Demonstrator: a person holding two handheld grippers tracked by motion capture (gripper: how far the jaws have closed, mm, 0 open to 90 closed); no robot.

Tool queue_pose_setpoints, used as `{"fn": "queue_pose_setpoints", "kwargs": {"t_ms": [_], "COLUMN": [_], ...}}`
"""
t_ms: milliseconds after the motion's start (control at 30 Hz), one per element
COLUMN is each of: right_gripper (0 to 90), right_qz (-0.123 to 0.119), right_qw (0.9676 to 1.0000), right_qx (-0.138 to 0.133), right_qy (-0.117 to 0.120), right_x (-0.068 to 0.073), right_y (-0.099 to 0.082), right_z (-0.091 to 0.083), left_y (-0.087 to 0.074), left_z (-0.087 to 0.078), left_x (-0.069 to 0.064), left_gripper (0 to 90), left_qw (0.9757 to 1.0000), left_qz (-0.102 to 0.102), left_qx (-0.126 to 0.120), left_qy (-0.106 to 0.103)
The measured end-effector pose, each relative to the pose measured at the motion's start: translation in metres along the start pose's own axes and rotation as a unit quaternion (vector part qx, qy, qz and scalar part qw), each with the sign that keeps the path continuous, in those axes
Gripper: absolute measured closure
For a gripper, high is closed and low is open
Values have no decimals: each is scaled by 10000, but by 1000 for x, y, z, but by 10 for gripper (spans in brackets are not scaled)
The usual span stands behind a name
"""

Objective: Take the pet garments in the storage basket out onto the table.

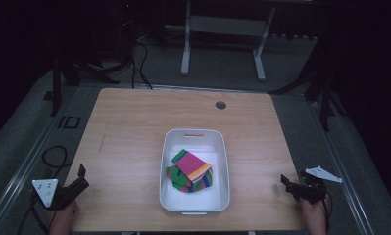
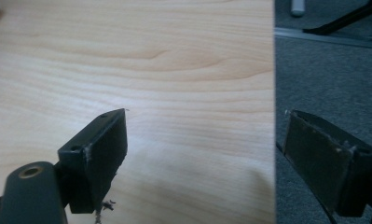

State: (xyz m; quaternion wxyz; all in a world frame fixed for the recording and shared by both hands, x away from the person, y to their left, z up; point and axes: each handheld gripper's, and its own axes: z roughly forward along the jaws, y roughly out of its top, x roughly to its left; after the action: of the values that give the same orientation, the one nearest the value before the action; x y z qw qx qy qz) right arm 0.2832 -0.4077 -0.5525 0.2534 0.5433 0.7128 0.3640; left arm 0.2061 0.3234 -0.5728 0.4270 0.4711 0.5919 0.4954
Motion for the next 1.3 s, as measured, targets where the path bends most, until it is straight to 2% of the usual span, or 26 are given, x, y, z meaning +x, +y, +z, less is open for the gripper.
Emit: {"fn": "queue_pose_setpoints", "kwargs": {"t_ms": [33,67,133,200,433,567,633,667,700,833,900,1067,1133,1233,1267,1300], "right_gripper": [133,133,133,133,133,133,133,133,133,133,132,131,132,133,133,133], "right_qz": [-139,-139,-316,-481,-851,-1084,-1308,-1308,-1558,-1744,-1791,-2054,-2080,-2125,-2130,-2139], "right_qw": [9997,9997,9985,9970,9874,9763,9703,9703,9617,9532,9503,9409,9377,9309,9301,9276], "right_qx": [69,69,202,331,707,795,792,792,843,892,856,890,926,1003,1027,1038], "right_qy": [163,163,401,516,1130,1696,1874,1874,2091,2303,2397,2543,2623,2796,2809,2881], "right_x": [1,1,3,4,13,23,30,30,40,50,57,73,79,89,92,95], "right_y": [1,1,3,5,12,19,23,23,31,40,47,65,73,85,89,94], "right_z": [1,1,3,5,11,13,13,13,15,14,13,10,8,4,2,1], "left_y": [0,0,0,0,0,0,0,0,0,0,0,0,0,0,0,0], "left_z": [0,0,0,0,0,0,0,0,0,-1,-1,0,0,0,0,0], "left_x": [0,0,0,0,0,0,0,0,0,0,0,0,0,0,1,1], "left_gripper": [19,19,18,18,18,19,18,18,18,19,18,18,19,18,19,18], "left_qw": [10000,10000,10000,10000,10000,10000,10000,10000,10000,10000,10000,10000,10000,10000,10000,10000], "left_qz": [5,5,-1,-17,12,-10,-8,-8,-4,7,13,-28,-36,-26,-28,-34], "left_qx": [-5,-10,-13,-10,2,-12,-18,-18,-27,-26,-22,-21,-24,-15,-15,-21], "left_qy": [1,4,4,11,16,14,15,15,7,-4,-6,-23,-24,-34,-38,-40]}}
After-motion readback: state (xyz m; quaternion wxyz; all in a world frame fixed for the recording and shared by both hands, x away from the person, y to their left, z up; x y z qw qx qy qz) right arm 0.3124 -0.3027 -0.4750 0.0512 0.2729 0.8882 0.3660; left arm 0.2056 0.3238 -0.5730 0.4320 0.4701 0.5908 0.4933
